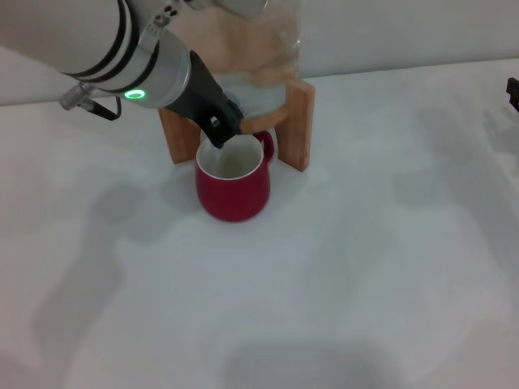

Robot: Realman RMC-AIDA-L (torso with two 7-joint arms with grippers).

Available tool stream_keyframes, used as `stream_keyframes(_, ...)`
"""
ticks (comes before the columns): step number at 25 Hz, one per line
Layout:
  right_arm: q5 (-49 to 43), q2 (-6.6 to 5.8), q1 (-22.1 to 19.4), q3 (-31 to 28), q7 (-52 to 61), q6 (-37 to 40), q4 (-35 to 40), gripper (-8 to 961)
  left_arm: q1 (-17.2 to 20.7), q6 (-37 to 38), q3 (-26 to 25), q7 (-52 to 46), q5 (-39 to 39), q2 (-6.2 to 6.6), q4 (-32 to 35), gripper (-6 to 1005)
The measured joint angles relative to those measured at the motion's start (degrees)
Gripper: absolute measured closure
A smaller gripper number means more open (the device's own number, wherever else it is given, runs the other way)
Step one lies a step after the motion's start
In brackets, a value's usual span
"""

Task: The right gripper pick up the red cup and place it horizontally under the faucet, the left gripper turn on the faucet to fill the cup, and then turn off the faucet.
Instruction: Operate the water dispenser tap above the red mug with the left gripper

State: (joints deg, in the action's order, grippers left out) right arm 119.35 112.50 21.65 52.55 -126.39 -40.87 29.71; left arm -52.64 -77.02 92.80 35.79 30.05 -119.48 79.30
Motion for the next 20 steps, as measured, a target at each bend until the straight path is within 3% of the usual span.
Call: stream_keyframes(20, 0.06, 0.09, -0.04, 0.00, -0.62, 0.09, 0.00, 647, -0.55, 1.71, 1.20, 0.61, 0.84, 0.02, -1.21, 958)
